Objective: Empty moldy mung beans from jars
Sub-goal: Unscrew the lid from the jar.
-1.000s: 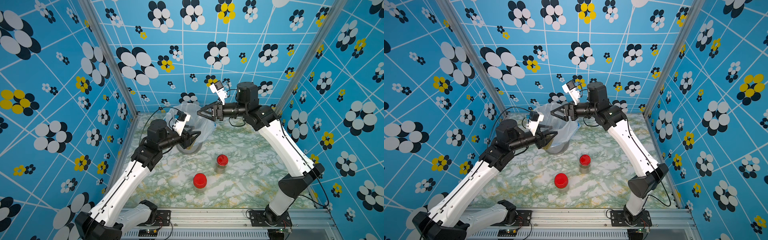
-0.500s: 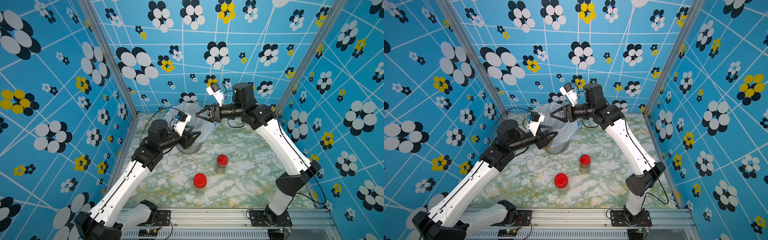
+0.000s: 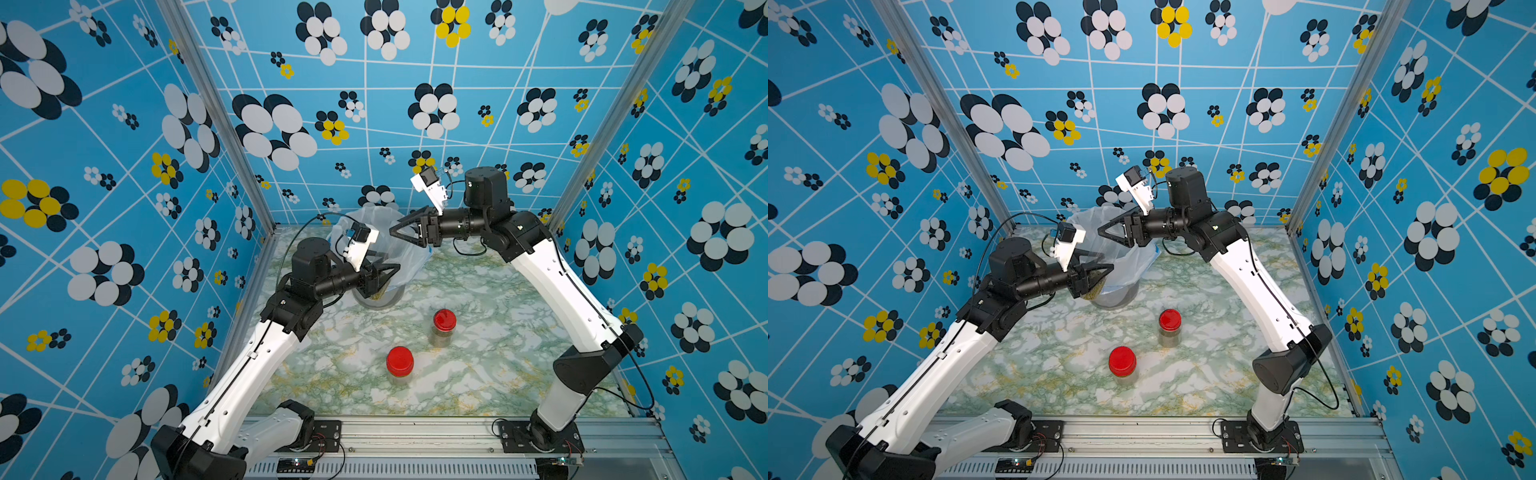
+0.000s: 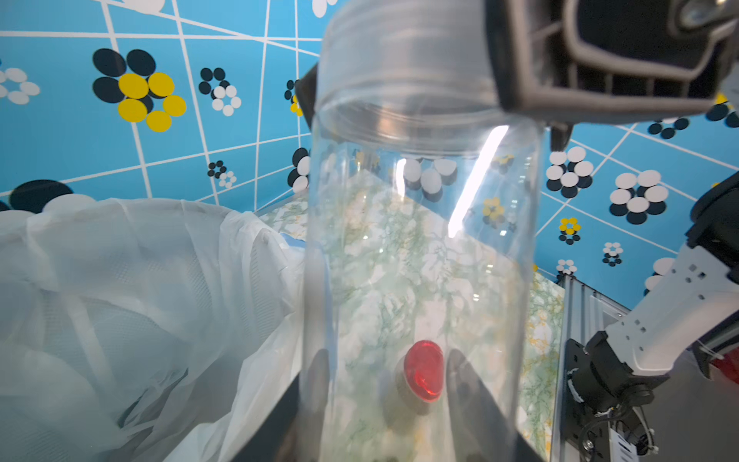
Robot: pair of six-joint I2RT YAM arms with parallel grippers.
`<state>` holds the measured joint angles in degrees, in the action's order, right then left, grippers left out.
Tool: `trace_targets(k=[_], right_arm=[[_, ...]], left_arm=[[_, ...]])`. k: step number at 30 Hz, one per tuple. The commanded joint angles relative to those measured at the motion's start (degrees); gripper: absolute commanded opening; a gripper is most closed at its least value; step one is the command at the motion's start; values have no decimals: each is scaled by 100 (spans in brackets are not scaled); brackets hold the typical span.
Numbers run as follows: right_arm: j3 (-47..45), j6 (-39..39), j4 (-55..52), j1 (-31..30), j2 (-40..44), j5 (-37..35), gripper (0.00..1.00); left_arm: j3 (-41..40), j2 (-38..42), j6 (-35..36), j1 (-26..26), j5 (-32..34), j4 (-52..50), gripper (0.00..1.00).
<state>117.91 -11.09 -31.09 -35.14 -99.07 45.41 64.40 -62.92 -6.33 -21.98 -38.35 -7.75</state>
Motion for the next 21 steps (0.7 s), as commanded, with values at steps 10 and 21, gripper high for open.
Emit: trace_targets(k=[10, 21], right_arm=[[-1216, 1966, 532, -48, 985, 1433, 6], [-1192, 2086, 188, 112, 901, 1122, 42]], left_arm=[[135, -290, -1484, 485, -1461, 1399, 18], [359, -277, -1037, 478, -1045, 724, 18]])
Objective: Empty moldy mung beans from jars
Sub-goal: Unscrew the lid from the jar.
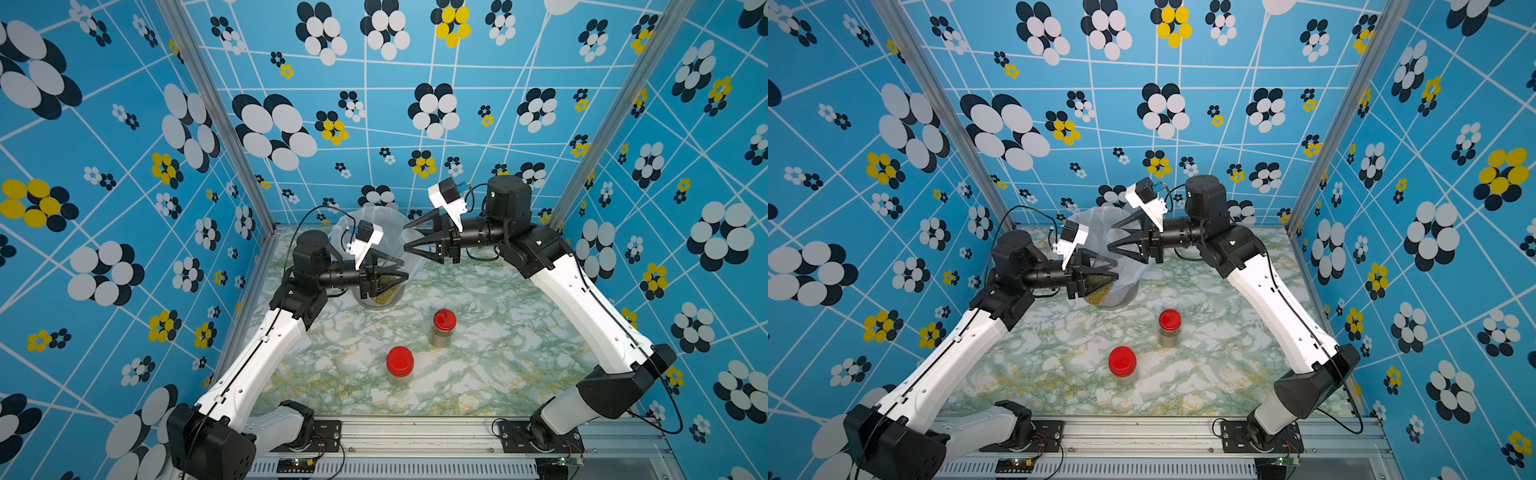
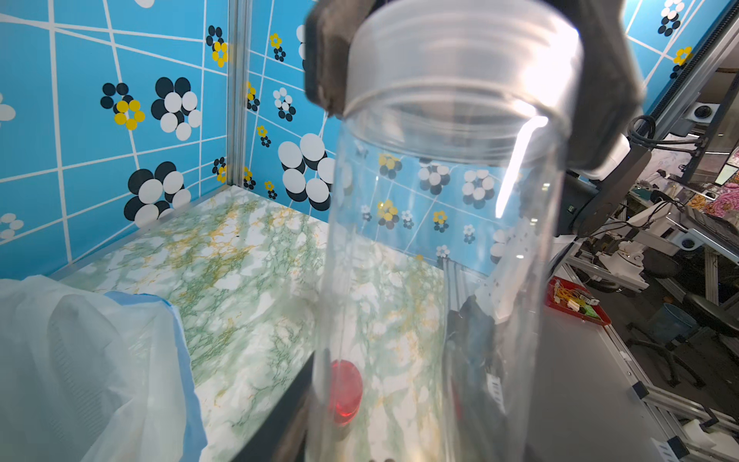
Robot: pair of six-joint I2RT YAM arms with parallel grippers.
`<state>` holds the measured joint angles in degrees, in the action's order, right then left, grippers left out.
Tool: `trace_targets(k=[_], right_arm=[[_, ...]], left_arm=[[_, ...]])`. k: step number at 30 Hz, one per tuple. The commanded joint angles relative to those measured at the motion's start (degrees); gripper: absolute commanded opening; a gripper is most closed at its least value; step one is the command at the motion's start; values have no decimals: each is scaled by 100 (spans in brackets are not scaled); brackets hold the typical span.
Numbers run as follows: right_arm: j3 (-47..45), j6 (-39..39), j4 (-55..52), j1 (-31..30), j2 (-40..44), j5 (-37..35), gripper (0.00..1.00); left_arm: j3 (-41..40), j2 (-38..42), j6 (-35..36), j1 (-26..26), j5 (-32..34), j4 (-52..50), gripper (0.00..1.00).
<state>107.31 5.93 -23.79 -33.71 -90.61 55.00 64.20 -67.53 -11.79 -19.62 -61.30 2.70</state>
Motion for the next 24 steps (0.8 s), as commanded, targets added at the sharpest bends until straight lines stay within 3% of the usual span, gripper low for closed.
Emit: trace_targets(k=[1, 3, 4, 14, 24], right_arm=[[-115, 82, -442, -30, 41, -150, 58], [-29, -408, -341, -25, -1, -730, 91], [10, -635, -300, -20, -27, -923, 99], [-120, -3057, 798, -6, 82, -1660, 99], [467, -3047, 42, -22, -431, -1643, 89]], left_arm=[[402, 249, -319, 172, 1435, -472, 17], [435, 356, -110, 26, 1741, -657, 17], [459, 396, 25, -69, 1909, -772, 17], [505, 487, 835, -696, 3100, -1369, 17], [532, 521, 977, -888, 3617, -1378, 17]])
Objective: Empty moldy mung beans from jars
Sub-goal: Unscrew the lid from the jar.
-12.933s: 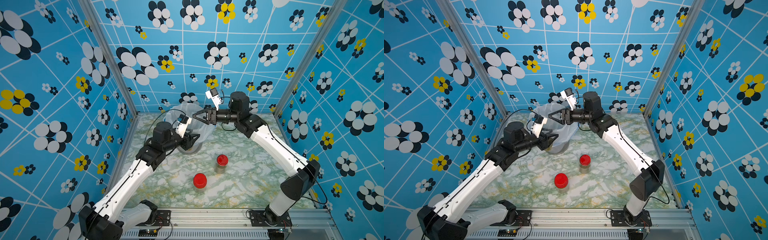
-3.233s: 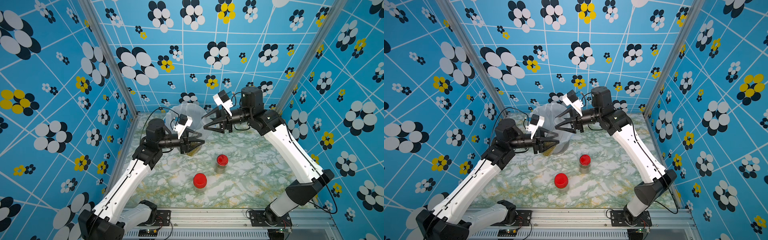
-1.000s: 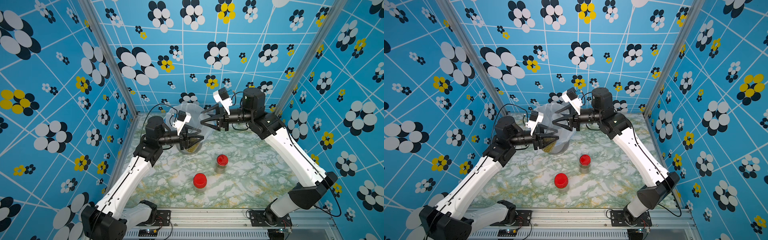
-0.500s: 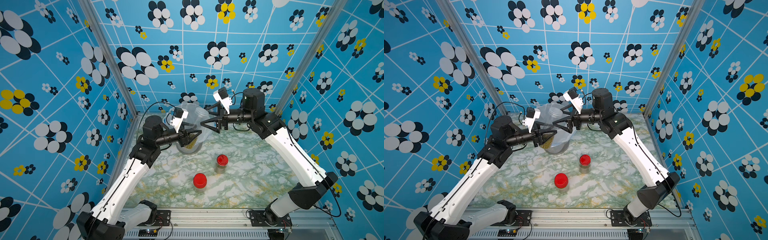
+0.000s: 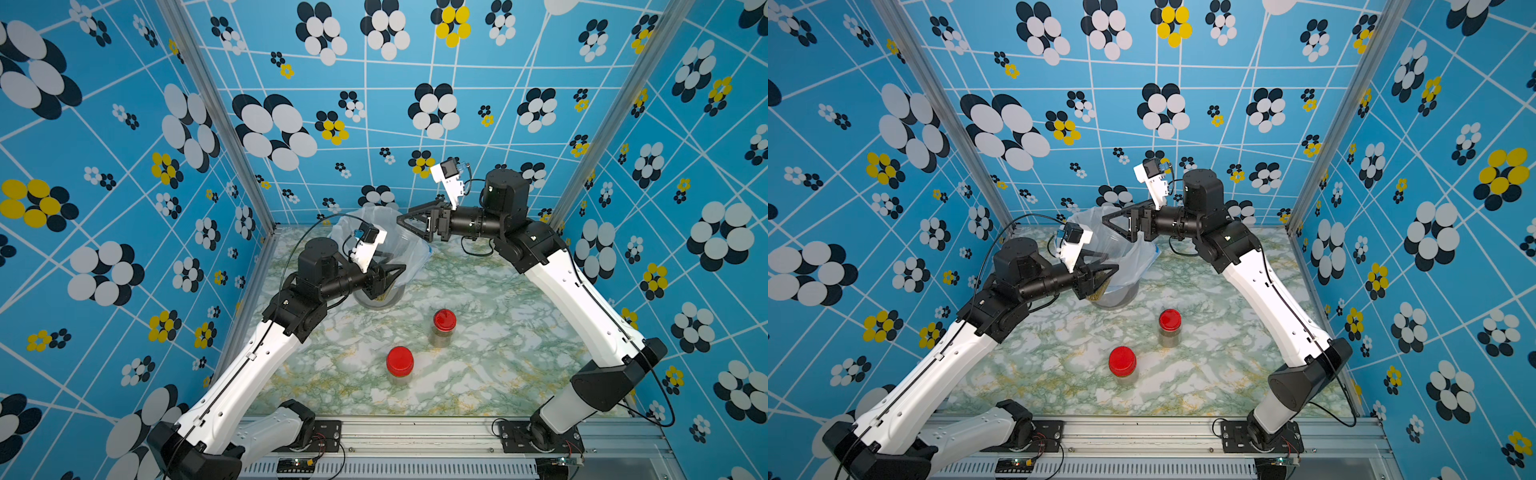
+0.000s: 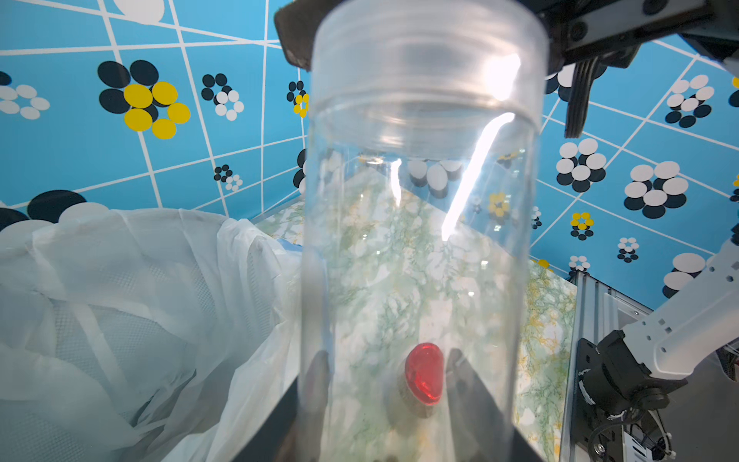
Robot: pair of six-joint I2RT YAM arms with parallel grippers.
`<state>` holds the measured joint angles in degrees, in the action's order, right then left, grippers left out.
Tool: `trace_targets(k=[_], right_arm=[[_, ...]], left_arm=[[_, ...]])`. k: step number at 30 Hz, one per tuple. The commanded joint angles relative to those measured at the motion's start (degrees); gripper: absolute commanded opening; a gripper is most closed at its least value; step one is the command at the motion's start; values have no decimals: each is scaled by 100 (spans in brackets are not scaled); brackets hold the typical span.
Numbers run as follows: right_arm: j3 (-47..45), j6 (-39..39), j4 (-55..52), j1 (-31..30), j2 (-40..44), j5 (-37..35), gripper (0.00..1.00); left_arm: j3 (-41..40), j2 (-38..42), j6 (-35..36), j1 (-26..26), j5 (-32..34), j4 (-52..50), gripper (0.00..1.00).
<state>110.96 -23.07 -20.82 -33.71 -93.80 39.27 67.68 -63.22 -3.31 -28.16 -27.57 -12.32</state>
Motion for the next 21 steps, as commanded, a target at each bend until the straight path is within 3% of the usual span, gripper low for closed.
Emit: trace_targets(k=[1, 8, 14, 21], right_arm=[[108, -143, -312, -23, -123, -104, 89], [371, 76, -861, -18, -277, -216, 92], [426, 120, -864, -29, -308, -34, 72], [499, 30, -1024, -30, -363, 233, 82]], left_arm=[[175, 107, 136, -31, 248, 148, 16], [152, 101, 104, -31, 155, 237, 16], [157, 46, 77, -39, 201, 288, 16], [209, -19, 80, -46, 264, 292, 16]])
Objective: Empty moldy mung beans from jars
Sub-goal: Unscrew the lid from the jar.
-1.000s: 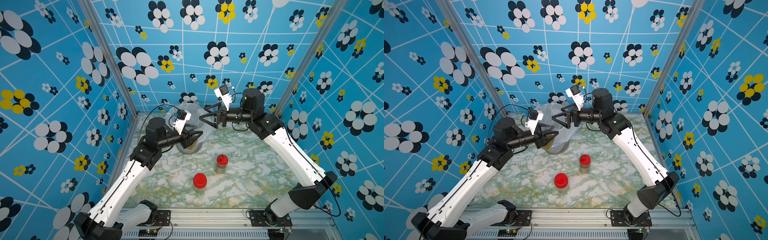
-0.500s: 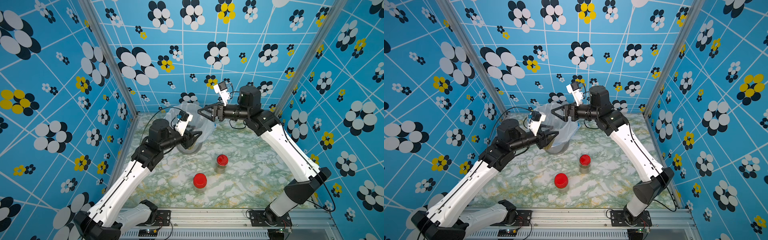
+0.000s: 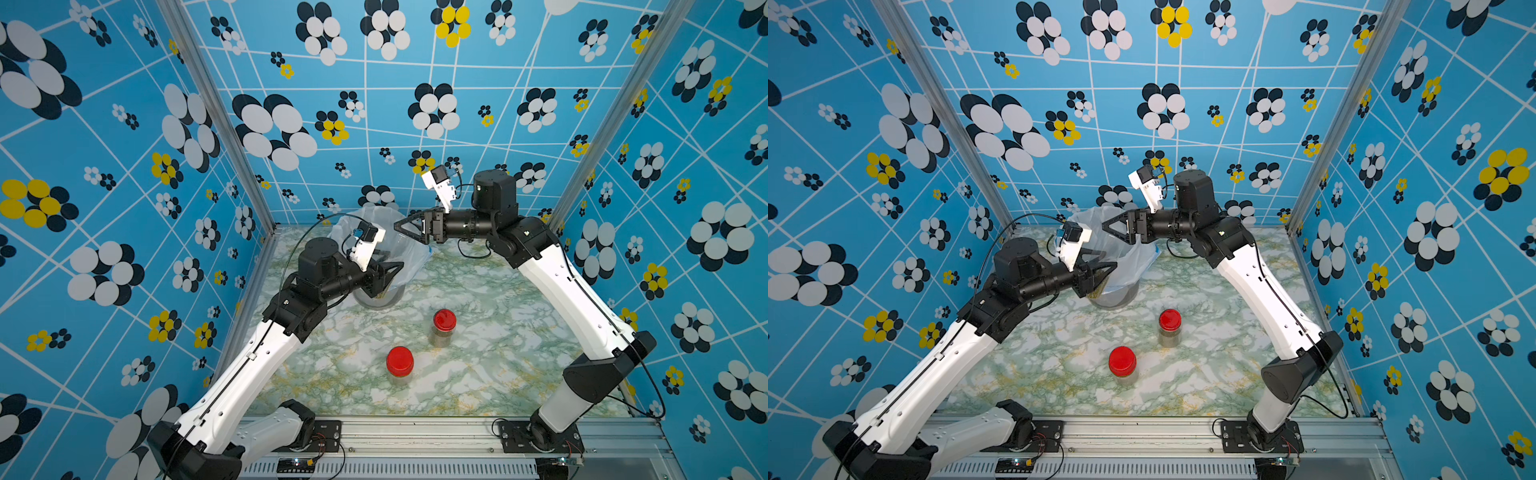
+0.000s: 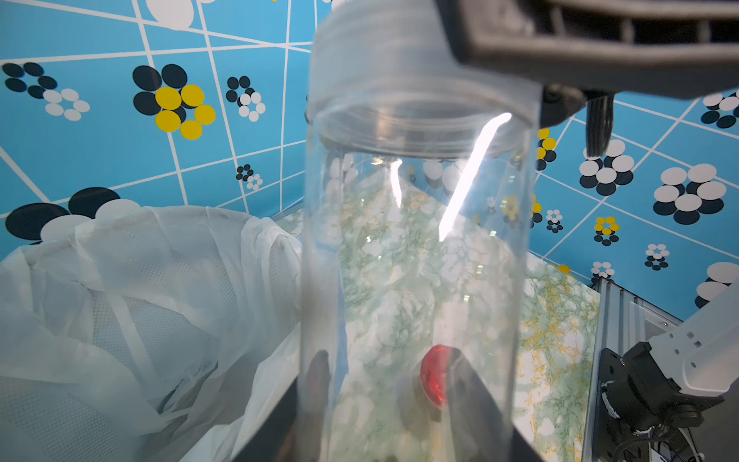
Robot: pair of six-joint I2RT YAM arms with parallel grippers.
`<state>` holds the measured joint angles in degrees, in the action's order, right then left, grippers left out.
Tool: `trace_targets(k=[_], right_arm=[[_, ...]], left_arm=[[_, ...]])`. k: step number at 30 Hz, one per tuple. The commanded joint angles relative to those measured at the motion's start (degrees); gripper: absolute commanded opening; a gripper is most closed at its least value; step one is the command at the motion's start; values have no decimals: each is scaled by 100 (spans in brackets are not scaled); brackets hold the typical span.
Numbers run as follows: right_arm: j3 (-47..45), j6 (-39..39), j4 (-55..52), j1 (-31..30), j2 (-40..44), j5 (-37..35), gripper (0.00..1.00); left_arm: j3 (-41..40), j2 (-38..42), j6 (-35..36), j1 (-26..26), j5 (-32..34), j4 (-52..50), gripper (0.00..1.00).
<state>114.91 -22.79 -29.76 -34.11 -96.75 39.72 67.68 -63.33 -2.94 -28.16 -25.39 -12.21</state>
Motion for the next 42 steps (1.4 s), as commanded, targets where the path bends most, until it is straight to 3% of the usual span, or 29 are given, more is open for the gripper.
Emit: trace_targets(k=[1, 4, 8, 11, 14, 20, 26, 36, 41, 42], right_arm=[[97, -8, -113, 9, -59, 203, 83], [93, 17, -109, 10, -37, 197, 81], [127, 59, -150, 12, -81, 183, 58], [132, 99, -179, 10, -132, 268, 49], [123, 310, -179, 15, -121, 267, 49], [-413, 772, 459, 43, 224, 381, 51], [-1043, 720, 1580, 45, 562, 1102, 56], [-1253, 2830, 582, 61, 863, 1892, 55], [-1122, 3396, 19, 163, 827, 2199, 42], [-1106, 3412, -30, 194, 817, 2212, 25]], left_arm=[[208, -12, 35, -51, 46, 280, 16], [201, -15, 50, -58, 15, 287, 16], [189, -10, 57, -67, 81, 290, 16], [182, 8, 52, -67, 122, 324, 16], [153, 17, -68, -17, 44, 421, 16], [-179, 161, -1194, 755, -1084, 1364, 16], [32, 8, -1099, 836, -1386, 985, 16], [17, -433, -2267, 1190, -2933, 2213, 18], [83, -555, -2315, 1217, -3258, 2193, 19], [91, -575, -2307, 1217, -3271, 2187, 19]])
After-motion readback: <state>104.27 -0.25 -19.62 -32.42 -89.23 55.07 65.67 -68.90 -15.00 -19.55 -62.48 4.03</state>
